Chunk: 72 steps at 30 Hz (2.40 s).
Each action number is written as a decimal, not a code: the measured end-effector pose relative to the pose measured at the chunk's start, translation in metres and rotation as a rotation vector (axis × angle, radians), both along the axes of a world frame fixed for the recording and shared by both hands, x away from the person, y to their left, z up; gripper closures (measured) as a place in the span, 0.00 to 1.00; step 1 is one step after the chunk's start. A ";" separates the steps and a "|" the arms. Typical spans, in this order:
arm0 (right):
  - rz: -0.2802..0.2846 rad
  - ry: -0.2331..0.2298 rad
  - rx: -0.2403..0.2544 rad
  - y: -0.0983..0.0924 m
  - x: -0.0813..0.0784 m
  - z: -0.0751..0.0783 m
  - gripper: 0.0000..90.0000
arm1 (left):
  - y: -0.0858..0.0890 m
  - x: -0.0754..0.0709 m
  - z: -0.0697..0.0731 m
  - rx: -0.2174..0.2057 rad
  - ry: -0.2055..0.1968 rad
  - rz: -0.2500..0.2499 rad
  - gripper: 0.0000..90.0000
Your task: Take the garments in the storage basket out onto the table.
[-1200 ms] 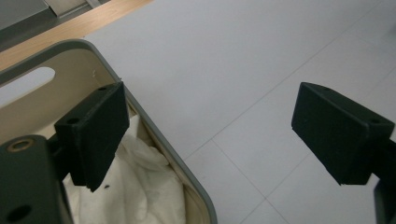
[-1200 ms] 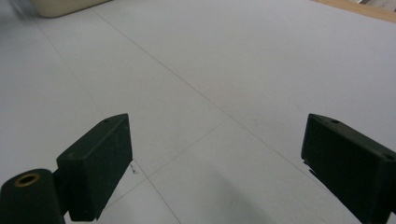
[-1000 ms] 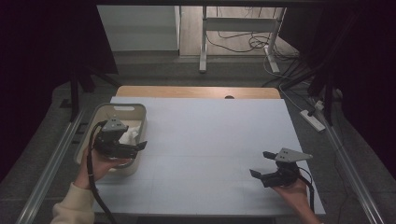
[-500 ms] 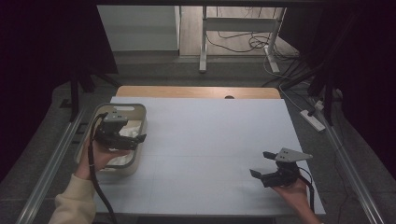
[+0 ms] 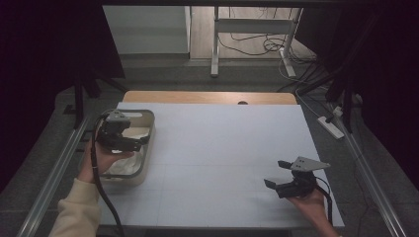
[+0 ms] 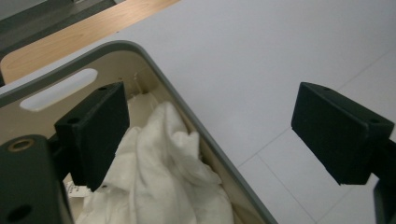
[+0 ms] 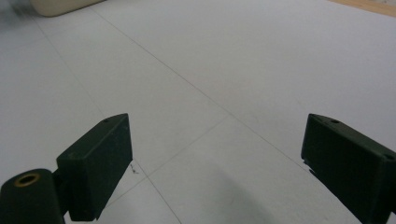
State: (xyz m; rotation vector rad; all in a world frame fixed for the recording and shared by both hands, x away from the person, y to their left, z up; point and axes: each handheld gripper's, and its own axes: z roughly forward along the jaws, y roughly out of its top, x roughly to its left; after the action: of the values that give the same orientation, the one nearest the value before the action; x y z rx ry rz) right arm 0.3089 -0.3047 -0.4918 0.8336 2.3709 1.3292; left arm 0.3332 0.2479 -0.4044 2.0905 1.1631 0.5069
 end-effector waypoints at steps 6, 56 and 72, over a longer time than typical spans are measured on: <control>-0.001 0.001 -0.001 0.000 0.000 0.000 0.10 | 0.006 0.007 -0.001 0.002 0.008 0.013 0.14; 0.004 0.007 -0.024 0.001 0.000 -0.003 0.10 | 0.035 0.038 -0.045 0.099 0.214 0.032 0.16; 0.009 0.009 -0.028 0.002 0.001 -0.003 0.10 | 0.035 0.042 -0.055 0.130 0.308 0.019 0.15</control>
State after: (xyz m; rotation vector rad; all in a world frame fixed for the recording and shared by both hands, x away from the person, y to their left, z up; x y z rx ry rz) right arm 0.3094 -0.3030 -0.4951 0.8240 2.3971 1.2949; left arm 0.3752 0.2829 -0.4598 2.3307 1.3545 0.2802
